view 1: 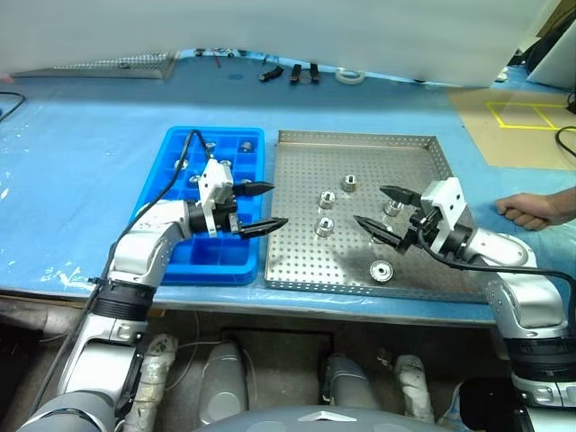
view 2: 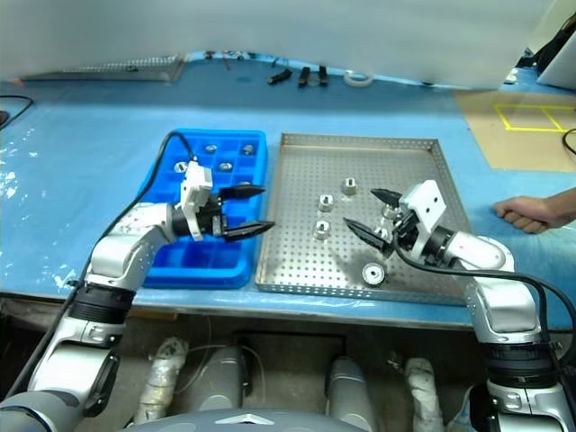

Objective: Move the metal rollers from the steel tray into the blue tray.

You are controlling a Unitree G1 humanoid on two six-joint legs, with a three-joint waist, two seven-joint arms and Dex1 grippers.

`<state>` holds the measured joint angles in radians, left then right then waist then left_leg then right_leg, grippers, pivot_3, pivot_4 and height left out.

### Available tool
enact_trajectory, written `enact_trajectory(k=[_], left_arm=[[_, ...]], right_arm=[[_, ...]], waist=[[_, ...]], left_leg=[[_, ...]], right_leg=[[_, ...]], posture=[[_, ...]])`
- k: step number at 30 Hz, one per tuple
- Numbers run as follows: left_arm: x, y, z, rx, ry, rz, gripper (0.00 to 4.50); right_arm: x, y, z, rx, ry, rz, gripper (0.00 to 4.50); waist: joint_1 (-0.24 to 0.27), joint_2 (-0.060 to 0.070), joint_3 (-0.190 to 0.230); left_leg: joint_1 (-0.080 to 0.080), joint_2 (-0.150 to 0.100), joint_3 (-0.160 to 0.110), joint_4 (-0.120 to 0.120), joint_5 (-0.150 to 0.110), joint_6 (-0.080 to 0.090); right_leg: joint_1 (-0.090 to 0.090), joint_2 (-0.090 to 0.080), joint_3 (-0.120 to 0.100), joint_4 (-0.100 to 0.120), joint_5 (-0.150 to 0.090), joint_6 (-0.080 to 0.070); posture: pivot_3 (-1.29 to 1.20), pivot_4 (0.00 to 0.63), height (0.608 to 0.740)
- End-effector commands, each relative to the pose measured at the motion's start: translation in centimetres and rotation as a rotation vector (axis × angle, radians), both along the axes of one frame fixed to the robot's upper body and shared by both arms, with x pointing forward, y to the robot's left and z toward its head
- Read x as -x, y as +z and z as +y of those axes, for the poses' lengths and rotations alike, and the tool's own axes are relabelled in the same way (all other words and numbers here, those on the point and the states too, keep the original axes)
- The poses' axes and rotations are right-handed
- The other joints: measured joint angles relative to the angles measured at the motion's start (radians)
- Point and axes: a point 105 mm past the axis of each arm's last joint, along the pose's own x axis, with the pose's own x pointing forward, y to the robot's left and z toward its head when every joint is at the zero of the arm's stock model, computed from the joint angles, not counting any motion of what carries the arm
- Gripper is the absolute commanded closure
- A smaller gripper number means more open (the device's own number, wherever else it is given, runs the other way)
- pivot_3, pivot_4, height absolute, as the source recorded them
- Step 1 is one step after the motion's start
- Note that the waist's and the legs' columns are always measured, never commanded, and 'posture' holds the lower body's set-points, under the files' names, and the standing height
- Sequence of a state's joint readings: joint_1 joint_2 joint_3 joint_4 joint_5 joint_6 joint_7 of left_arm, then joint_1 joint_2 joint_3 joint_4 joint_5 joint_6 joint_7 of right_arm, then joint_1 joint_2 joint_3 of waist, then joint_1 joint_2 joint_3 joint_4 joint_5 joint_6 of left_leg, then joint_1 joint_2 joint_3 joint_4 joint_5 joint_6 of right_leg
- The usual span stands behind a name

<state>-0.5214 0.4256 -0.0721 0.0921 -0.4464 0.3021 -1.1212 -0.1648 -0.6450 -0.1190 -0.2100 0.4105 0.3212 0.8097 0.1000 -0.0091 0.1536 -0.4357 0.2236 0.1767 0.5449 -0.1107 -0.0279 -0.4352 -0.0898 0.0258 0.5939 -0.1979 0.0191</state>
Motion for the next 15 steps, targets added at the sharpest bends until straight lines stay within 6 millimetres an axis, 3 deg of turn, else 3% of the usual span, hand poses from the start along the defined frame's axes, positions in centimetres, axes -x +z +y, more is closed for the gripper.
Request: enact_trajectory(k=[1, 10, 15], left_arm=[[0.1, 0.9, -0.2, 0.003, -0.026, -0.019, 0.00], [-0.5, 0.8, -0.7, -0.021, -0.037, -0.015, 0.00], [-1.1, 1.5, -1.9, -0.027, -0.076, -0.026, 0.00]], right_arm=[[0.4, 1.4, -0.5, -0.006, -0.016, -0.062, 0.05], [0.7, 1.1, -0.6, -0.024, -0.046, -0.062, 0.05], [0.7, 1.2, -0.8, -0.033, -0.073, -0.079, 0.05]], waist=[[-0.001, 0.000, 0.000], [-0.002, 0.000, 0.000], [-0.003, 0.000, 0.000]], left_leg=[[0.000, 0.000, 0.000, 0.000, 0.000, 0.000], [0.000, 0.000, 0.000, 0.000, 0.000, 0.000], [0.001, -0.001, 0.000, 0.002, 0.000, 0.000]], right_leg=[[0.000, 0.000, 0.000, 0.000, 0.000, 0.000], [0.000, 0.000, 0.000, 0.001, 0.000, 0.000], [0.000, 0.000, 0.000, 0.003, 0.000, 0.000]], posture=[[-0.02, 0.150, 0.740], [-0.05, 0.150, 0.740], [-0.10, 0.150, 0.740]])
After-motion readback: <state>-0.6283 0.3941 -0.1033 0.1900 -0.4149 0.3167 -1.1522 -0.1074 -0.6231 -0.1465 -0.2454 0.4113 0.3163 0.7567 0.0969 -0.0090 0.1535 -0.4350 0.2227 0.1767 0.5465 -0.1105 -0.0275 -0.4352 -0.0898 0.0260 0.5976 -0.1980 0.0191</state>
